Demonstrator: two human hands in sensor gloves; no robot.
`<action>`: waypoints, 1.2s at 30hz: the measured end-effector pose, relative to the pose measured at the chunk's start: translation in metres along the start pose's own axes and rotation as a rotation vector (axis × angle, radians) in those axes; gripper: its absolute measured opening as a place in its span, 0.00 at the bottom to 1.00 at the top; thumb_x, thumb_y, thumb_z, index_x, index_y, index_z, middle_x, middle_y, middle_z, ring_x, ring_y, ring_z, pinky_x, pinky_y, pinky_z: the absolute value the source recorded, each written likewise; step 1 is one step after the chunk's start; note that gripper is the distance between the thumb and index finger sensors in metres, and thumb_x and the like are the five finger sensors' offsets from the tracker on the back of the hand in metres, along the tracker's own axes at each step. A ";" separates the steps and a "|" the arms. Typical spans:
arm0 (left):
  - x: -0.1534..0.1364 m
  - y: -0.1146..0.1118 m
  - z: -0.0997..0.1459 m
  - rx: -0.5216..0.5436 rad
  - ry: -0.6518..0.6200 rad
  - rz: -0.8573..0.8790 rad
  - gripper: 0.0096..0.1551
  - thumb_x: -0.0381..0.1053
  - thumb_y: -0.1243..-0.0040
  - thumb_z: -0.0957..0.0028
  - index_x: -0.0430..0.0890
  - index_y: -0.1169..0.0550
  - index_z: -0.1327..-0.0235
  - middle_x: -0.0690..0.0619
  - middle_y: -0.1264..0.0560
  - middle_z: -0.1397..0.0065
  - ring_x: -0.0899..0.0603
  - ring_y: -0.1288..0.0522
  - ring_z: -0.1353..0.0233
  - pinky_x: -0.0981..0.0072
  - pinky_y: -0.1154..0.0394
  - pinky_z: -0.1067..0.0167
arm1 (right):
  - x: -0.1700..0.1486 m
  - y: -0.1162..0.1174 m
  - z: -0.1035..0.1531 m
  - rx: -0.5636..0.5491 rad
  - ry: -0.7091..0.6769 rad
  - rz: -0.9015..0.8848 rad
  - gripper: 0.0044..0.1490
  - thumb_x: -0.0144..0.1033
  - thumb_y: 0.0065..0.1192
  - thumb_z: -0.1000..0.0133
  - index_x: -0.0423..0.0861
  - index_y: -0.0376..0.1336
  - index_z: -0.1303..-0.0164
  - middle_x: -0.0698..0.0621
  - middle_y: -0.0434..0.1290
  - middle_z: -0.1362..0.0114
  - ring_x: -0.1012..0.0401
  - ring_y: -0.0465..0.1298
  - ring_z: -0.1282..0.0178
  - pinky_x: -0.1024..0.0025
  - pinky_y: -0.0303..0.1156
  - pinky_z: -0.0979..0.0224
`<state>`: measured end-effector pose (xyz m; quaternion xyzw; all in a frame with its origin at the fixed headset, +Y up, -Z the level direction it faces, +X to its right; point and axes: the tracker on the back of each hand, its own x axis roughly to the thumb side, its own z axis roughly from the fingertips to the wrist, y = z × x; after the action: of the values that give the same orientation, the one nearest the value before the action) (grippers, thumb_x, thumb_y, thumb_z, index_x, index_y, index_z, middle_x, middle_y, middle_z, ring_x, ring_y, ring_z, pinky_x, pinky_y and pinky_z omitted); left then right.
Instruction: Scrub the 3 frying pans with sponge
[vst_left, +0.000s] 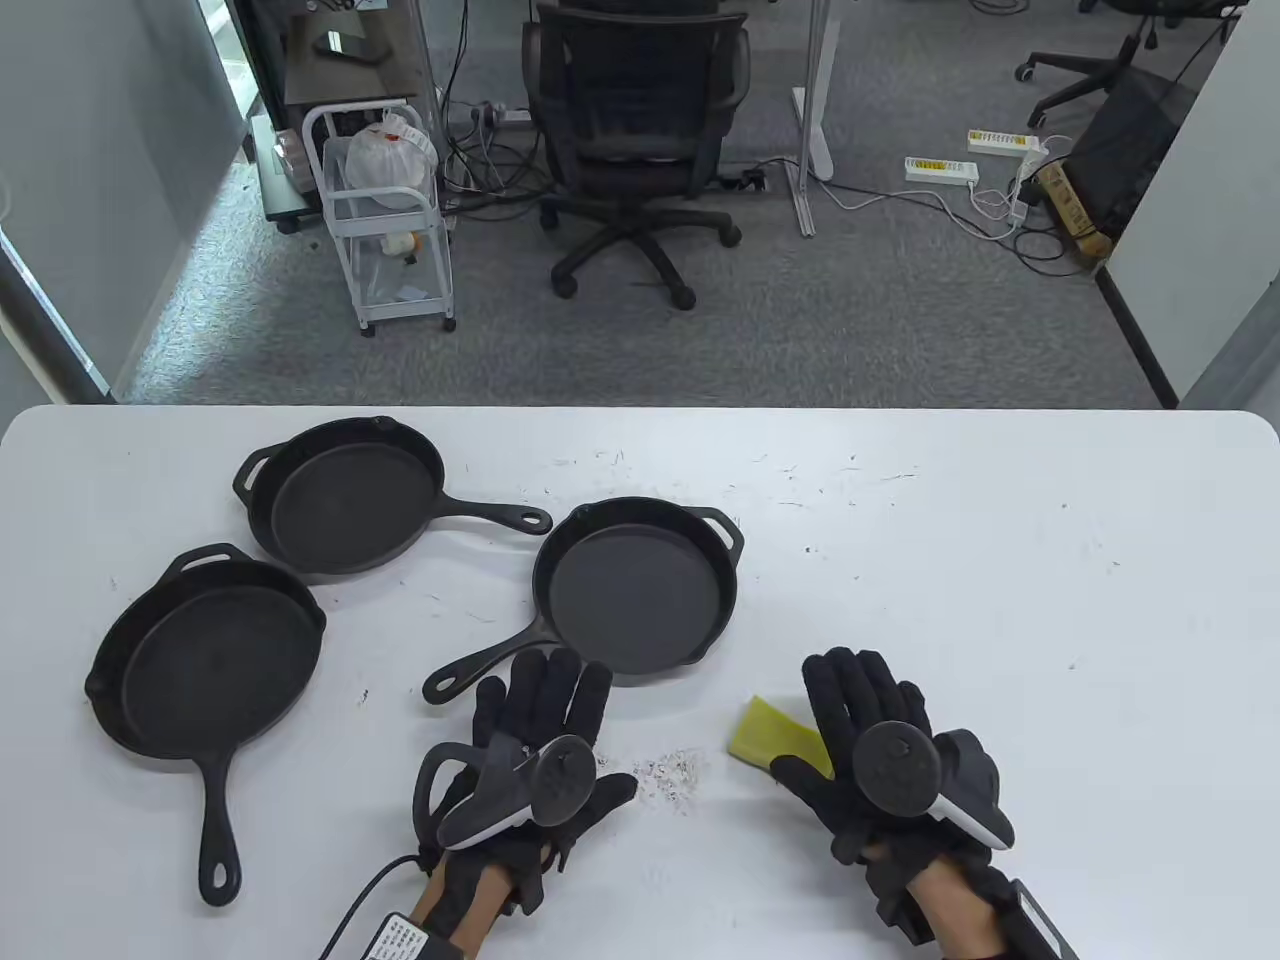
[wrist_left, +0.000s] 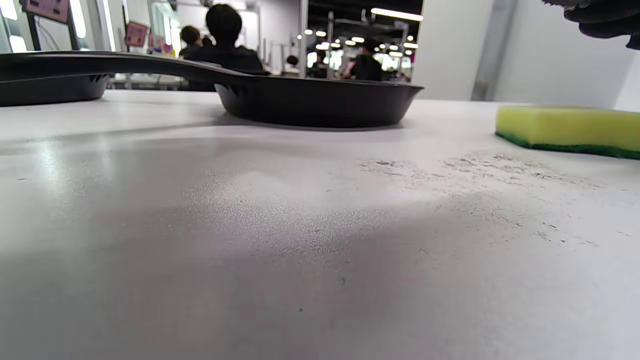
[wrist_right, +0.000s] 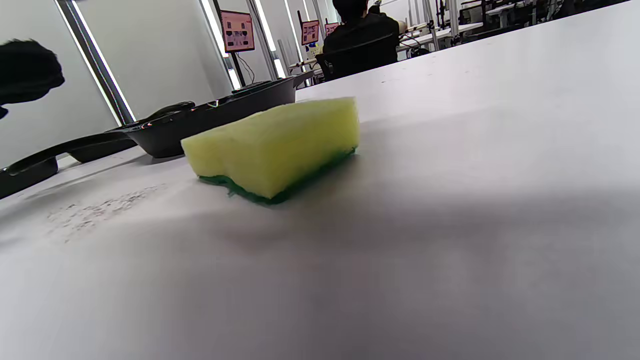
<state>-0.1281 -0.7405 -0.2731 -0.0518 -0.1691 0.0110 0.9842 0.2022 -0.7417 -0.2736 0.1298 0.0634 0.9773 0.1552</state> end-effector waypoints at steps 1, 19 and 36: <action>0.000 0.000 0.000 -0.003 0.001 0.000 0.64 0.82 0.57 0.55 0.55 0.61 0.11 0.45 0.63 0.08 0.29 0.64 0.12 0.26 0.58 0.22 | 0.000 0.000 0.000 0.001 0.000 0.001 0.60 0.75 0.51 0.56 0.62 0.35 0.19 0.51 0.40 0.11 0.46 0.41 0.11 0.36 0.40 0.18; -0.001 0.003 0.002 0.013 0.005 0.003 0.64 0.82 0.57 0.55 0.55 0.61 0.11 0.45 0.63 0.08 0.29 0.64 0.12 0.26 0.58 0.22 | 0.007 0.025 -0.014 0.187 0.051 0.141 0.62 0.72 0.60 0.56 0.59 0.38 0.19 0.50 0.47 0.11 0.46 0.53 0.12 0.35 0.38 0.19; -0.013 0.003 0.002 0.035 0.040 0.025 0.64 0.81 0.56 0.54 0.53 0.60 0.12 0.45 0.62 0.09 0.30 0.61 0.12 0.26 0.58 0.22 | 0.014 -0.005 0.006 -0.139 -0.015 0.115 0.51 0.54 0.70 0.52 0.57 0.49 0.21 0.52 0.67 0.21 0.52 0.72 0.25 0.40 0.54 0.19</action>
<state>-0.1410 -0.7376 -0.2757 -0.0369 -0.1483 0.0252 0.9879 0.1925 -0.7322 -0.2656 0.1294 -0.0131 0.9856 0.1079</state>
